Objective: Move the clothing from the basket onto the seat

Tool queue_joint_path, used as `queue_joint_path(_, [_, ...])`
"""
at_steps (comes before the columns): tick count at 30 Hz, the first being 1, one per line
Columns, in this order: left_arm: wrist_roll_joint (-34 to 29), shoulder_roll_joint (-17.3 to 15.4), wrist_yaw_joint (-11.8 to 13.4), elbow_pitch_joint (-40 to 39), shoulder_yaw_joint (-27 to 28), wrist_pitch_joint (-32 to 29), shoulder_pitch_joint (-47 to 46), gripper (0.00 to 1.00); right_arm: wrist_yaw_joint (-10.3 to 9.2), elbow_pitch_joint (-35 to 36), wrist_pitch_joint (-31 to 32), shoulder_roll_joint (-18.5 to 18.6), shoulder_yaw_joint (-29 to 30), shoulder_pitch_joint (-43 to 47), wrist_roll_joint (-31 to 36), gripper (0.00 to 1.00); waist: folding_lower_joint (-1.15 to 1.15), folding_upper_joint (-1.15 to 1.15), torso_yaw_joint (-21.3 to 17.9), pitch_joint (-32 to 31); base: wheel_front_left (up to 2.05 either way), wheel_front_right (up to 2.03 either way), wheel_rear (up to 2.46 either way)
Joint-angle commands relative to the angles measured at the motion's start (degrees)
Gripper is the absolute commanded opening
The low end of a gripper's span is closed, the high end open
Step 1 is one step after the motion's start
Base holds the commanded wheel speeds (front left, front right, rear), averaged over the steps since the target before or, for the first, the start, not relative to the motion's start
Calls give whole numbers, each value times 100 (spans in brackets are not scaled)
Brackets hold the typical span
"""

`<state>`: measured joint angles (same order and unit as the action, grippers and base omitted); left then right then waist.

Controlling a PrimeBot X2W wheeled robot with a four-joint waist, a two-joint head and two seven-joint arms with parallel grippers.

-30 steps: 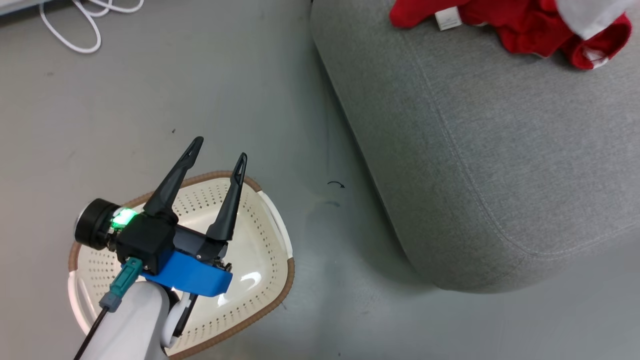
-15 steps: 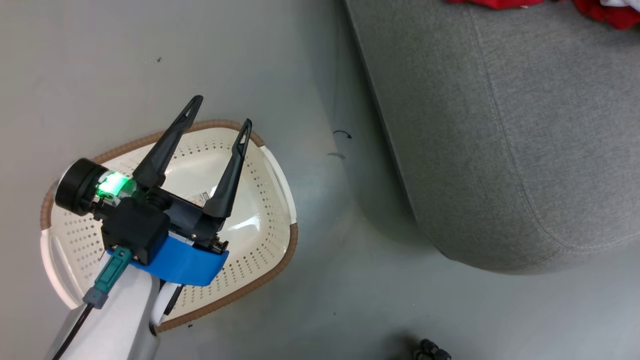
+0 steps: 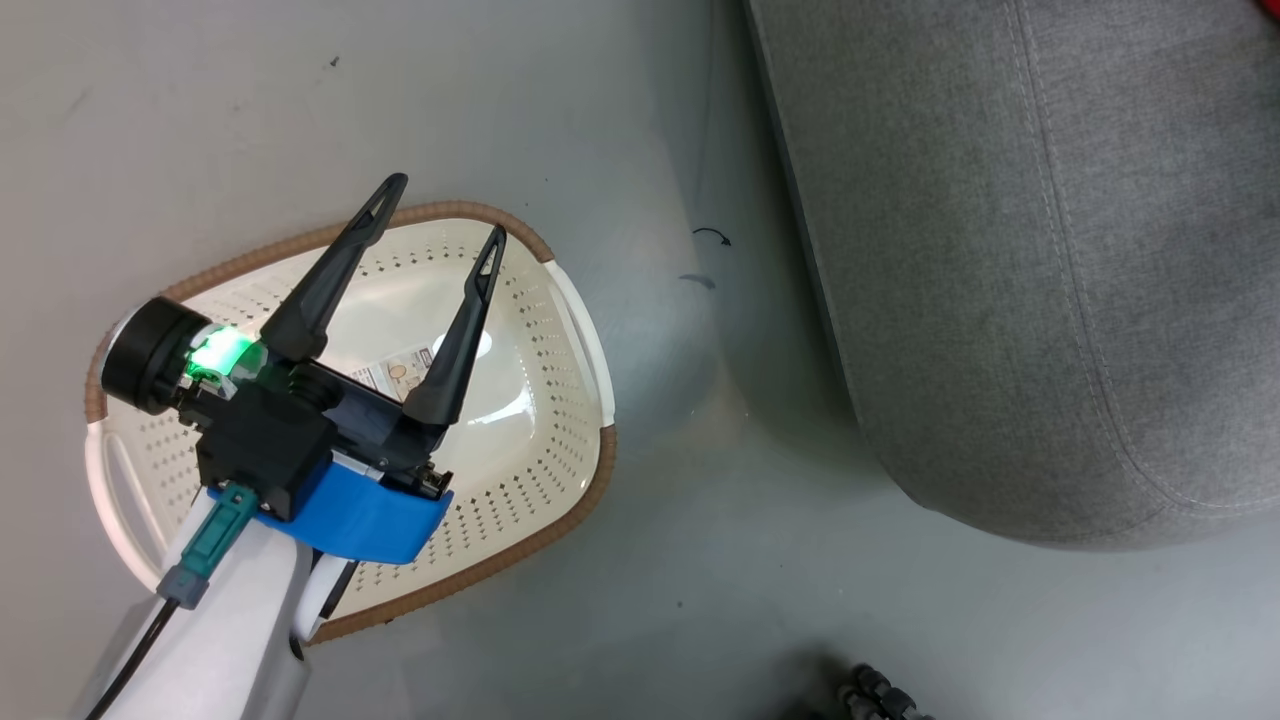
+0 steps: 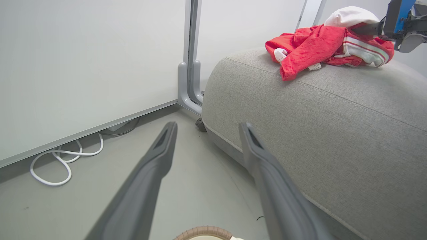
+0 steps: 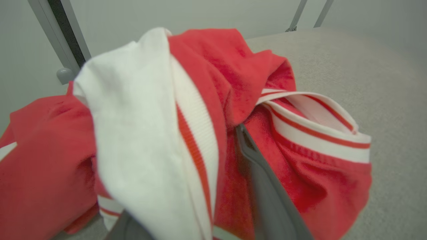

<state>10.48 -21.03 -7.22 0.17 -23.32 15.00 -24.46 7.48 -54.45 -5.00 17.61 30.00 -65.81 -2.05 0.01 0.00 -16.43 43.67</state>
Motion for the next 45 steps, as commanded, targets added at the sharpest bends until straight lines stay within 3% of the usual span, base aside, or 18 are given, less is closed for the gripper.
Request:
queue_joint_path(1, [25, 16, -38, 36, -16, 27, -77, 100, 3, -101, -82, 10, -28, 21, 81, 100, -1, 0, 17, -59, 0, 0, 0])
queue_joint_path(11, [123, 228, -38, 269, -23, 27, 63, 100, 3, -448, -451, 30, -207, 39, 185, 100, -1, 0, 70, -627, 0, 0, 0])
queue_joint_path(25, [377, 870, -39, 865, 339, 27, 781, 100, 2, -700, -877, -393, -809, 1183, 249, 100, -1, 0, 253, -2383, 0, 0, 0])
queue_joint_path(34, [441, 1190, -40, 1139, 716, 27, 1406, 100, 3, -33, -987, -792, -1529, 2220, -90, 100, -1, 0, 458, -3240, 0, 0, 0])
queue_joint_path(45, [427, 1470, -41, 1260, 1421, 27, 2058, 100, 3, 1544, -862, -1201, -2201, 3637, -311, 100, -1, 0, 747, -3819, 0, 0, 0])
